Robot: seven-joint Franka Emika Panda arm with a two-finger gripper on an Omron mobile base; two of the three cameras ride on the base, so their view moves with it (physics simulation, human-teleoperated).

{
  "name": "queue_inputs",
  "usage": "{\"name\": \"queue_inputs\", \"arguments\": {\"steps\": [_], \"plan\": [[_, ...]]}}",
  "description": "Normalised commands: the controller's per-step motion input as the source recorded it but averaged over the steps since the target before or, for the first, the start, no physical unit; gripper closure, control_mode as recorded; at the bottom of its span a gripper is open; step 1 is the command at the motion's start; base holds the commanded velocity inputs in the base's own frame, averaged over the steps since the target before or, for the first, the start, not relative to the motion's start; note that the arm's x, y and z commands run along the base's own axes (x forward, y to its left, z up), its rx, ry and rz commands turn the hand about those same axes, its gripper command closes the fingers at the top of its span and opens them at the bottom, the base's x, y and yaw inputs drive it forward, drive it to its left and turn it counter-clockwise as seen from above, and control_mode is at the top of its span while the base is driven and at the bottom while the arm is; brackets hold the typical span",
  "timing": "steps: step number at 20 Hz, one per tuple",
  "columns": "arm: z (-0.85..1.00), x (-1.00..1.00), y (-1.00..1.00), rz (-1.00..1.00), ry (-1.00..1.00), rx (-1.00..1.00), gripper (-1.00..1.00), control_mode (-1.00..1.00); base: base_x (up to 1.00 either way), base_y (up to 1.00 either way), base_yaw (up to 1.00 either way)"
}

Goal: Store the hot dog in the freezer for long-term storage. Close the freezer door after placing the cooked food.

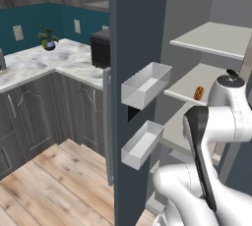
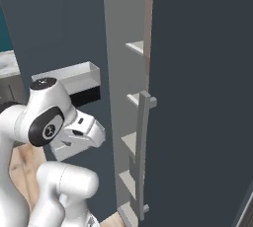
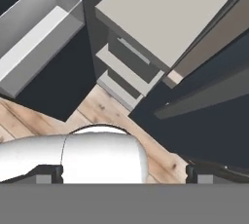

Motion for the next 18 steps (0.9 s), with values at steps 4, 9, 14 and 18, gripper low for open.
{"name": "queue_inputs", "arguments": {"steps": [4, 9, 14, 18], "plan": [[-0.02, 0.00, 0.20, 0.00, 0.00, -0.01, -1.00, -1.00, 0.00, 0.00, 0.00], [-0.01, 0.00, 0.00, 0.04, 0.00, 0.00, -1.00, -1.00, 0.00, 0.00, 0.00], [-0.02, -0.21, 0.01, 0.00, -0.01, 0.00, -1.00, 1.00, -0.11, 0.03, -0.03], [0.00, 0.00, 0.00, 0.00, 0.00, 0.00, -1.00, 1.00, -0.56, 0.35, -0.35]]}}
